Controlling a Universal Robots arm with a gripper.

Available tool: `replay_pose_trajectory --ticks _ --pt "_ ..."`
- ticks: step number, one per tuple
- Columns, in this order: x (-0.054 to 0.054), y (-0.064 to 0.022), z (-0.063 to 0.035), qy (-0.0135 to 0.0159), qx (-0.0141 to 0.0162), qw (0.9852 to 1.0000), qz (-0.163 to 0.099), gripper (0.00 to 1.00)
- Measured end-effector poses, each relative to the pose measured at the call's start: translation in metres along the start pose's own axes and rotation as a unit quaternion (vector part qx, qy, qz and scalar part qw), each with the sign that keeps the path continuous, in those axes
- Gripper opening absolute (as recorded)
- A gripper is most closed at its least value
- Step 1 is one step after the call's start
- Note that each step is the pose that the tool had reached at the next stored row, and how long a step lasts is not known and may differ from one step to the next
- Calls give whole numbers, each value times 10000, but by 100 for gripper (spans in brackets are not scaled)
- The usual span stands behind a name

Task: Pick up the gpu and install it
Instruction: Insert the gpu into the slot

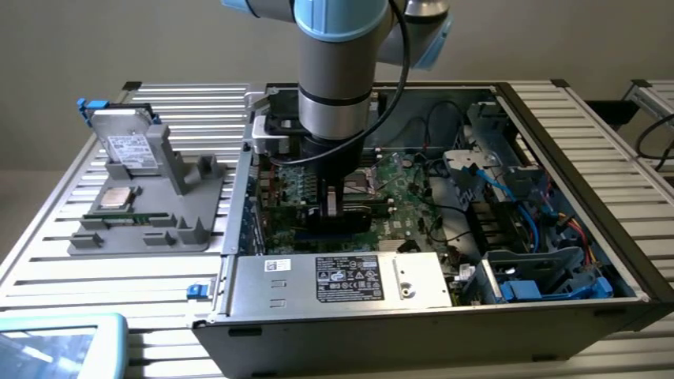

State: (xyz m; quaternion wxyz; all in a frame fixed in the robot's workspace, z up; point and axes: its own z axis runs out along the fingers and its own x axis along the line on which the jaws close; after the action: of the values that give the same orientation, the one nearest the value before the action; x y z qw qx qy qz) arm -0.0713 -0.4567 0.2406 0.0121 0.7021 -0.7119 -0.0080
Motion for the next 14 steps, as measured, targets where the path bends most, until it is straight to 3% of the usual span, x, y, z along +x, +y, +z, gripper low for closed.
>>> replay_pose_trajectory --ticks 14 --pt "0 0 6 -10 1 10000 -61 27"
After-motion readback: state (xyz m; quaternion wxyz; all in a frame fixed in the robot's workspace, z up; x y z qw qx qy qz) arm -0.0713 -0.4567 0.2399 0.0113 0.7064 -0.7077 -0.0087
